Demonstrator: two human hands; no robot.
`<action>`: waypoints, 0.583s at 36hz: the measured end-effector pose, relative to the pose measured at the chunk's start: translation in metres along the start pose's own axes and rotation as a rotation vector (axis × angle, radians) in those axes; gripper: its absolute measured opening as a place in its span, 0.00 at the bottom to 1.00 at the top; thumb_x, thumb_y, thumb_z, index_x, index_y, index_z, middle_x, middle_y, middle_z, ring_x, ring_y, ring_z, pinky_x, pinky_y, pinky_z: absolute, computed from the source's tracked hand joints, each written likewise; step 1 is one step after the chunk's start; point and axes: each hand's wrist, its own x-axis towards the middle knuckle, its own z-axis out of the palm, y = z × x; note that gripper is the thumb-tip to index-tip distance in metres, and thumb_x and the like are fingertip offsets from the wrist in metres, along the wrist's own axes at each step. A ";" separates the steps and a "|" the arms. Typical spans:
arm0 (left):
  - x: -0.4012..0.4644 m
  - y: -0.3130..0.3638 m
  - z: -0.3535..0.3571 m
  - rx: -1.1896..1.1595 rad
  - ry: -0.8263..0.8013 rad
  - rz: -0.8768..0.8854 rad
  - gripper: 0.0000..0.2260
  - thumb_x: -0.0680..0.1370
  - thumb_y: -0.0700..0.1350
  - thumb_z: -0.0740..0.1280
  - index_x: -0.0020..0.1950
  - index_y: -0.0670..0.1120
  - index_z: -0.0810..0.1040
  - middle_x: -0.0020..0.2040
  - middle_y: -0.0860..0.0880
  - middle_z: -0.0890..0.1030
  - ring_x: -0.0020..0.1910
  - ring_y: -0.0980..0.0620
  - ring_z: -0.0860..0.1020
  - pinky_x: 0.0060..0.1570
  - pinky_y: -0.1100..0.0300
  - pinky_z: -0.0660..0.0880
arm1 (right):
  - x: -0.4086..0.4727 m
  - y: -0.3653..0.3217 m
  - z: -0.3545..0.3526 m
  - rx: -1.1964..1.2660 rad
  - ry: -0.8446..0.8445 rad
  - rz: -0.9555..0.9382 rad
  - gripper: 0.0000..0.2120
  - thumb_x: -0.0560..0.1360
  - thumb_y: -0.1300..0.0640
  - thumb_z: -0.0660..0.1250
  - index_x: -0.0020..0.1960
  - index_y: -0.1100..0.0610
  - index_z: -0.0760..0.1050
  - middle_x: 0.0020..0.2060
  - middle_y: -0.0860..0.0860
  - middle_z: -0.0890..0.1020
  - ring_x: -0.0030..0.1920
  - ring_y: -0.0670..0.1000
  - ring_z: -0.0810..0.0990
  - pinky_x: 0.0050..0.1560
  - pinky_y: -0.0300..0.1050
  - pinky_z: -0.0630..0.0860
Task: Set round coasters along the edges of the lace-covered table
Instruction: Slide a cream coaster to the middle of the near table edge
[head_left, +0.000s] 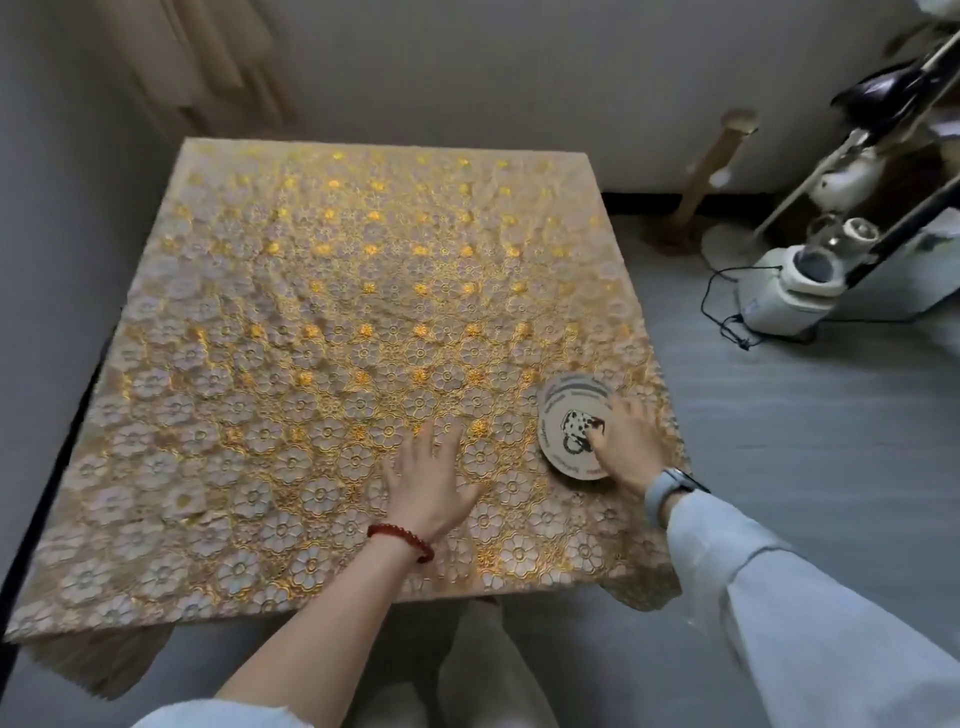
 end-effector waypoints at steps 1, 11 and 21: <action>0.009 -0.002 0.004 0.010 -0.022 -0.019 0.38 0.72 0.60 0.63 0.73 0.58 0.42 0.76 0.46 0.41 0.74 0.42 0.41 0.69 0.33 0.43 | 0.011 0.000 0.001 -0.008 -0.026 0.054 0.27 0.73 0.49 0.64 0.67 0.60 0.61 0.67 0.60 0.65 0.67 0.59 0.62 0.67 0.56 0.64; 0.040 -0.034 0.041 0.169 -0.073 -0.056 0.44 0.67 0.69 0.62 0.71 0.61 0.35 0.70 0.48 0.27 0.71 0.43 0.30 0.63 0.32 0.36 | 0.035 0.009 0.013 -0.134 0.010 0.136 0.35 0.68 0.43 0.69 0.64 0.65 0.64 0.61 0.62 0.70 0.62 0.60 0.67 0.59 0.54 0.69; 0.040 -0.036 0.036 0.173 -0.084 -0.051 0.42 0.68 0.69 0.61 0.72 0.60 0.39 0.73 0.48 0.31 0.72 0.42 0.33 0.66 0.32 0.40 | 0.022 -0.002 0.011 -0.043 0.196 -0.029 0.14 0.74 0.63 0.61 0.59 0.60 0.65 0.54 0.59 0.76 0.52 0.58 0.75 0.53 0.53 0.73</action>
